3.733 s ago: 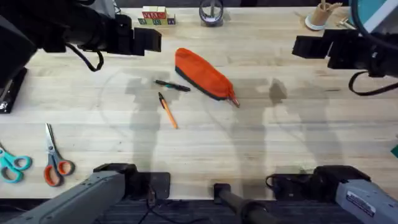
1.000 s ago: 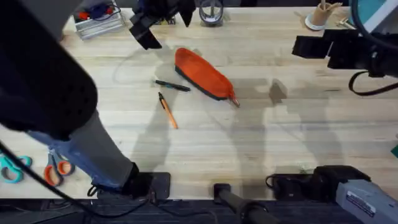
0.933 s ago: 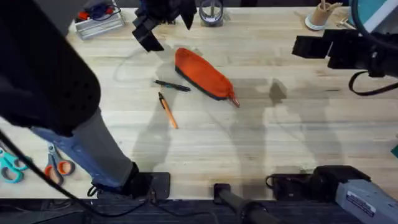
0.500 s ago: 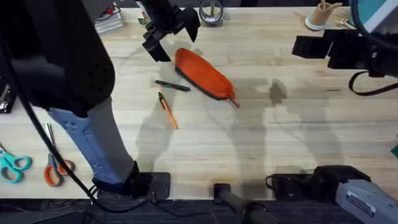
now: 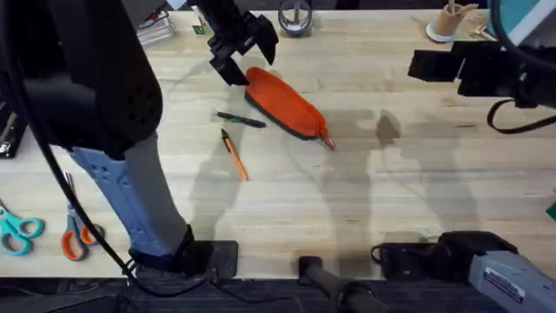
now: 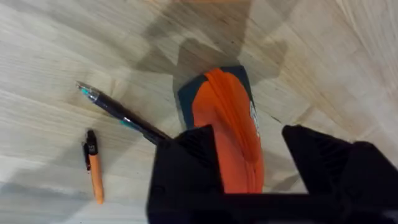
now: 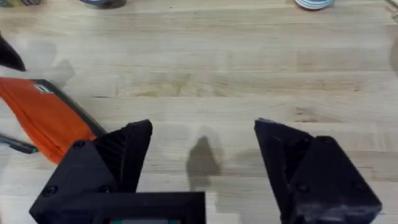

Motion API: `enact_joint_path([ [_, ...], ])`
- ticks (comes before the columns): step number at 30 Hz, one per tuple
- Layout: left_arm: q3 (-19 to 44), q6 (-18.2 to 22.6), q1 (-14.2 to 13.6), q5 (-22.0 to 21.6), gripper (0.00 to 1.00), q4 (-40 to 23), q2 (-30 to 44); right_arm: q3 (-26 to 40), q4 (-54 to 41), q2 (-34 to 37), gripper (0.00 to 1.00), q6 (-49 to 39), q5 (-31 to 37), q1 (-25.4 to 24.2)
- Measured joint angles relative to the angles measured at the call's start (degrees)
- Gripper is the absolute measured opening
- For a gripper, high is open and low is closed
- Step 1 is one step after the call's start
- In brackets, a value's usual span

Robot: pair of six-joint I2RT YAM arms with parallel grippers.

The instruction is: Unzip the bag, pick up the pens from the table one at a time and place them inside, then zip the bag closed.

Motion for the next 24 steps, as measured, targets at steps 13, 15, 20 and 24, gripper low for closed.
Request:
enact_joint_path([
  [13, 0.00, -0.44, 1.73, 0.94, 0.123, -0.48, 0.00, 0.00, 0.00, -0.01, 0.996, 0.00, 0.00, 0.00],
  [15, 0.00, -0.39, 1.73, 0.95, 0.046, -0.65, 0.00, 0.00, 0.00, -0.01, 0.997, 0.00, 0.01, 0.00],
  [20, 0.00, -0.39, 1.73, 0.95, 0.042, -0.65, 0.00, 0.00, 0.00, -0.02, 0.997, 0.00, 0.00, 0.00],
  [24, 0.00, -0.39, 1.73, 0.96, 0.040, -0.65, 0.00, 0.00, -0.01, -0.01, 0.997, 0.00, 0.00, 0.00],
])
